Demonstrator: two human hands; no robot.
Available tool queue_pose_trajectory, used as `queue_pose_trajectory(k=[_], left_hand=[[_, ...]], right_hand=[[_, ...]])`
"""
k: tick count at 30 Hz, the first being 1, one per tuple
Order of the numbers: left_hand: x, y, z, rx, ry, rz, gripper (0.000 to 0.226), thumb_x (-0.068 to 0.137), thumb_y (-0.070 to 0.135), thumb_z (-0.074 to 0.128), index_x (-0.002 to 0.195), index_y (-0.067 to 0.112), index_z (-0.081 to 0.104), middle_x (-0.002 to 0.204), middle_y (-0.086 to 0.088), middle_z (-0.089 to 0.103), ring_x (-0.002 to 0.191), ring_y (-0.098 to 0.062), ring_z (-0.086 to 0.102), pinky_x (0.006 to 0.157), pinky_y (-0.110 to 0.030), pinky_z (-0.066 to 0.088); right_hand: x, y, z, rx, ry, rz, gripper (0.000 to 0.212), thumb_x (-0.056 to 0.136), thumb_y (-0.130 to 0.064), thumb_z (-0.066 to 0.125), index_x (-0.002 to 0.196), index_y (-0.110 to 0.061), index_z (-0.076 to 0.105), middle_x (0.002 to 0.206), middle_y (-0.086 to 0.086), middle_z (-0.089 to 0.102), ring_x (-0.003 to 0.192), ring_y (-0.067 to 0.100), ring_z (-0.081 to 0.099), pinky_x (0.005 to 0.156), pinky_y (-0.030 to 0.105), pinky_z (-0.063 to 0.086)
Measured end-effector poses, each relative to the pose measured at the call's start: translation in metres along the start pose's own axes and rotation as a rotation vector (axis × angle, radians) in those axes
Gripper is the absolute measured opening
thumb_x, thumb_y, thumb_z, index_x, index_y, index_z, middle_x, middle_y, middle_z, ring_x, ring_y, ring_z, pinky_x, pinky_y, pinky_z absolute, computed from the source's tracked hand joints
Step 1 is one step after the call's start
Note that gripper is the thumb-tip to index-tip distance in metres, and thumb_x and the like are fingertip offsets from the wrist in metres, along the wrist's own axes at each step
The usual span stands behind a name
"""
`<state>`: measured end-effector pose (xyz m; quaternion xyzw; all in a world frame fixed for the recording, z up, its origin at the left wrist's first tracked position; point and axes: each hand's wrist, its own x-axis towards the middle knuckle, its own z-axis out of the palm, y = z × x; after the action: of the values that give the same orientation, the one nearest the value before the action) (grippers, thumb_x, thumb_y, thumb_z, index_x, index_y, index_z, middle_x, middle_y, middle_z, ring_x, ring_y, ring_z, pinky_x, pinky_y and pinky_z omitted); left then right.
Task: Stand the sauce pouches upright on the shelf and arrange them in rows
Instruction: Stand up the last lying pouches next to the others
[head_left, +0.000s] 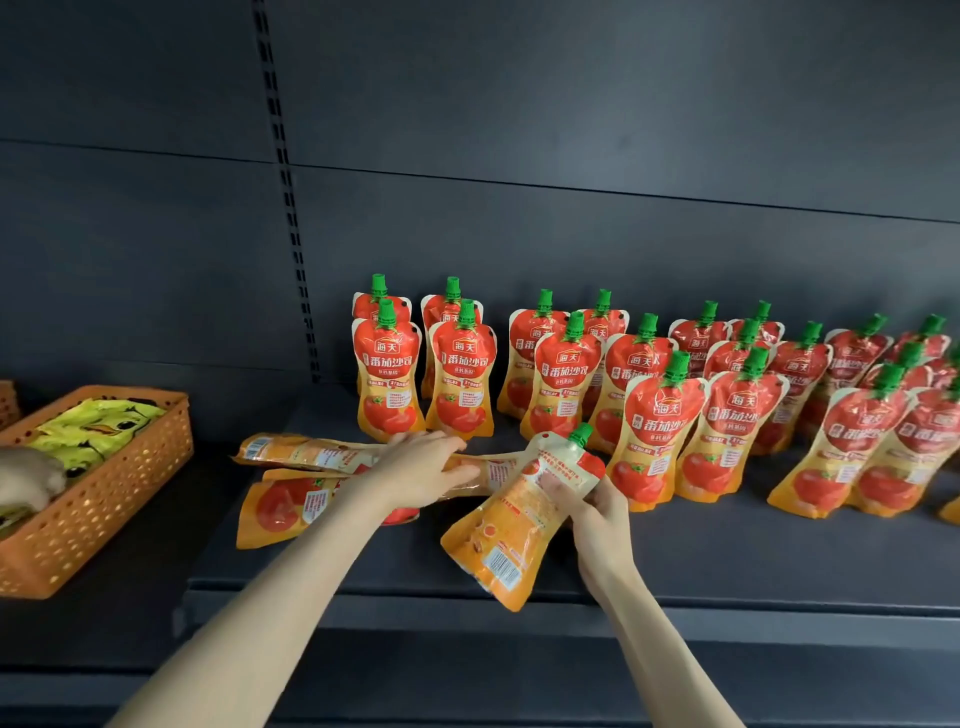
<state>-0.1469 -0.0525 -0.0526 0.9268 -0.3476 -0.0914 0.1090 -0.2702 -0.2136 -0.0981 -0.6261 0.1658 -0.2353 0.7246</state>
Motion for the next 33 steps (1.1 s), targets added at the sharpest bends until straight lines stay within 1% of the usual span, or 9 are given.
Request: queue_pose_trajectory(k=[3,5,8,12,15,19,27,30,33], left_hand=[[0.009,-0.001,0.003,0.079,-0.036,0.011,0.054,0.095,0.048,0.040,0.141,0.020,0.036,0.146,-0.001,0.037,0.133,-0.025,0.034,0.107,-0.040,0.025],[0.016,-0.002,0.003,0.106,-0.031,0.012,0.060,0.091,0.050,0.047,0.141,0.019,0.035,0.145,-0.003,0.035,0.133,-0.025,0.034,0.107,-0.041,0.024],[0.026,-0.002,-0.002,0.096,-0.072,0.008,0.065,0.083,0.052,0.058,0.137,0.019,0.042,0.136,-0.006,0.039,0.129,-0.027,0.035,0.105,-0.041,0.026],[0.031,-0.004,0.000,0.039,-0.022,0.020,0.050,0.081,0.047,0.062,0.125,0.024,0.051,0.124,-0.005,0.044,0.119,-0.025,0.040,0.098,-0.039,0.027],[0.031,-0.009,0.005,-0.115,0.062,0.038,0.039,0.079,0.045,0.067,0.110,0.025,0.053,0.112,0.002,0.052,0.107,-0.020,0.049,0.094,-0.039,0.033],[0.029,-0.014,0.003,-0.411,0.091,0.062,0.029,0.077,0.037,0.073,0.093,0.029,0.050,0.098,0.008,0.063,0.093,-0.012,0.060,0.083,-0.037,0.050],[0.021,-0.014,0.000,-0.636,0.234,0.103,0.034,0.074,0.028,0.076,0.097,0.018,0.054,0.102,0.006,0.065,0.096,-0.007,0.061,0.082,-0.029,0.052],[0.014,-0.010,-0.002,-0.780,0.345,0.085,0.036,0.073,0.026,0.077,0.097,0.016,0.051,0.102,0.005,0.064,0.096,-0.006,0.060,0.080,-0.027,0.052],[0.006,-0.001,-0.002,-0.927,0.491,0.031,0.041,0.074,0.022,0.077,0.101,0.012,0.048,0.099,0.011,0.062,0.091,0.002,0.058,0.071,-0.017,0.049]], right_hand=[[0.000,0.001,-0.002,0.000,-0.021,0.015,0.020,0.084,-0.010,0.065,0.104,-0.011,0.063,0.100,0.009,0.071,0.096,0.026,0.068,0.083,0.042,0.055],[0.000,0.000,-0.002,0.003,-0.028,0.017,0.021,0.084,-0.010,0.065,0.105,-0.011,0.062,0.101,0.009,0.071,0.095,0.024,0.069,0.079,0.037,0.056],[0.000,-0.001,-0.002,0.019,-0.044,0.012,0.020,0.085,-0.009,0.064,0.104,-0.012,0.062,0.099,0.007,0.072,0.093,0.022,0.069,0.074,0.031,0.056],[0.001,0.000,-0.003,0.033,-0.050,0.014,0.025,0.082,-0.014,0.070,0.106,-0.011,0.063,0.101,0.008,0.072,0.095,0.024,0.069,0.082,0.039,0.056],[0.002,0.000,-0.005,0.057,-0.043,0.007,0.030,0.078,-0.017,0.071,0.106,-0.010,0.064,0.103,0.010,0.071,0.098,0.027,0.068,0.085,0.042,0.054],[0.001,-0.001,-0.005,0.093,-0.042,0.002,0.034,0.075,-0.020,0.072,0.107,-0.010,0.063,0.102,0.009,0.071,0.097,0.027,0.068,0.082,0.040,0.055],[-0.002,-0.009,-0.003,0.136,-0.065,-0.033,0.035,0.074,-0.022,0.068,0.108,-0.011,0.063,0.103,0.009,0.072,0.097,0.028,0.068,0.083,0.041,0.055],[0.000,-0.022,0.002,0.097,-0.074,-0.116,0.024,0.082,-0.010,0.068,0.105,-0.010,0.064,0.099,0.006,0.073,0.093,0.023,0.069,0.074,0.033,0.057],[0.006,-0.032,0.007,0.033,-0.038,-0.201,0.018,0.085,-0.006,0.063,0.103,-0.009,0.065,0.095,0.003,0.074,0.090,0.019,0.070,0.070,0.027,0.056]])
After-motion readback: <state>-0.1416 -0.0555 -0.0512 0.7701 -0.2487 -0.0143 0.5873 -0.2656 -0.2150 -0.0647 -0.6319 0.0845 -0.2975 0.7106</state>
